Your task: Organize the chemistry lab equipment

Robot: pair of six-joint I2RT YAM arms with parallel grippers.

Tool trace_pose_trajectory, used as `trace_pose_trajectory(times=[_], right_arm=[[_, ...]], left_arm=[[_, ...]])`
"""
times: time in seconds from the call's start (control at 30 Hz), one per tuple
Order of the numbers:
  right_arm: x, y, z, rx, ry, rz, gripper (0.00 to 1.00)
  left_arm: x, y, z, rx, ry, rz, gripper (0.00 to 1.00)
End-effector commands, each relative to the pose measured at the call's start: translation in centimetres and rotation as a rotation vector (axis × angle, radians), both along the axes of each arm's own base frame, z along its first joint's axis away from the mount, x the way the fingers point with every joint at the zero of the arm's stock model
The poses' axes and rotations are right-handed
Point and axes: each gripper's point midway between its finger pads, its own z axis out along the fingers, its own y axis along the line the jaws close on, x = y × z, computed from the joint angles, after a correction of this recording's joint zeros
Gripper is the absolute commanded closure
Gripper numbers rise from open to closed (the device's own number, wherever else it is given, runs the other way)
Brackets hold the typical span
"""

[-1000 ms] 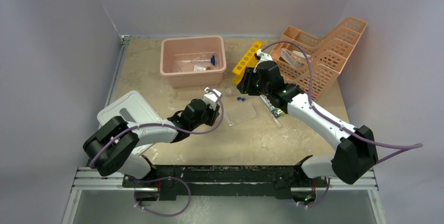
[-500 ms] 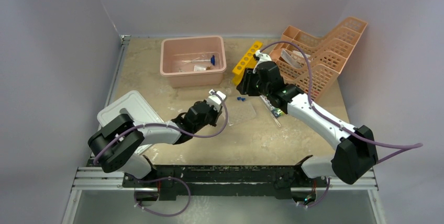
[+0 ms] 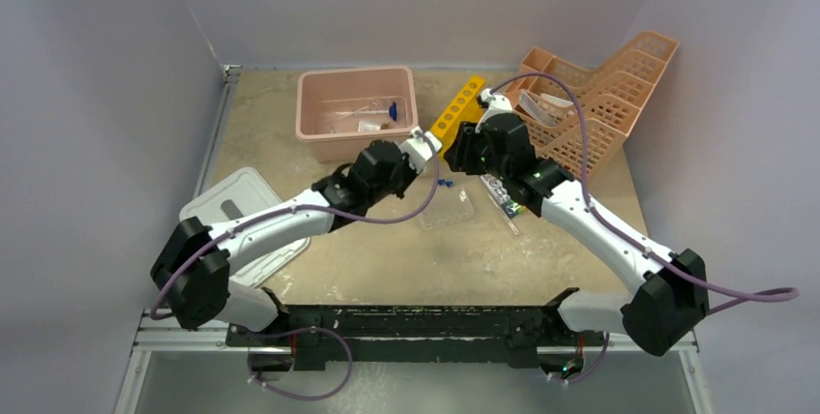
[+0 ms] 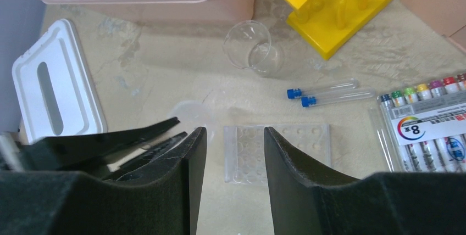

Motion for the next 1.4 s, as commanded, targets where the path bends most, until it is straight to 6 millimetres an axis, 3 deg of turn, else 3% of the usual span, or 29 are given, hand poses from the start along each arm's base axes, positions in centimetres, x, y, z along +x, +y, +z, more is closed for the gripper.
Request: trace_pose_trajectory(times=[0.0,0.2,0.3,0.43,0.67,0.83,1.07,1.37], right_arm=[[0.7,-1.8,2.4,-0.027,-0.105,-0.061,0.54],[1.5,-2.7,3.1,-0.082,-0.144,-0.075,0.54],[1.9,-3.1,3.1,-0.108,-0.144,-0.086,0.53],[2.2,-3.6,3.0,-0.119,-0.145,-0.096,0.53],[2.8,-3.8,2.7,-0.131,-0.138,-0.106,0.53],[3.0,-3.5,2.2,-0.128,-0.112,-0.104,0.53],[3.0,-3.9,1.8,-0.141,-0.101,-0.117,0.53],[3.2,-3.5,1.6,-0.143,-0.092,-0.1,0.53]], left_arm=[[2.0,3.7,5.1,0.135,-0.037,0.013,1.0],[6.9,7.9,9.6,0.262,-0.062,0.087,1.0],[9.6,9.8,10.9,0.331,-0.067,0.127,1.0],[13.1,12.2,11.0,0.401,-0.057,0.17,1.0],[17.2,14.7,6.6,0.592,0.064,0.193,1.0],[19.3,14.9,2.7,0.688,0.158,0.159,1.0],[18.9,15.6,-2.1,0.769,0.298,0.082,1.0],[17.9,14.3,-4.6,0.727,0.36,-0.009,0.97]])
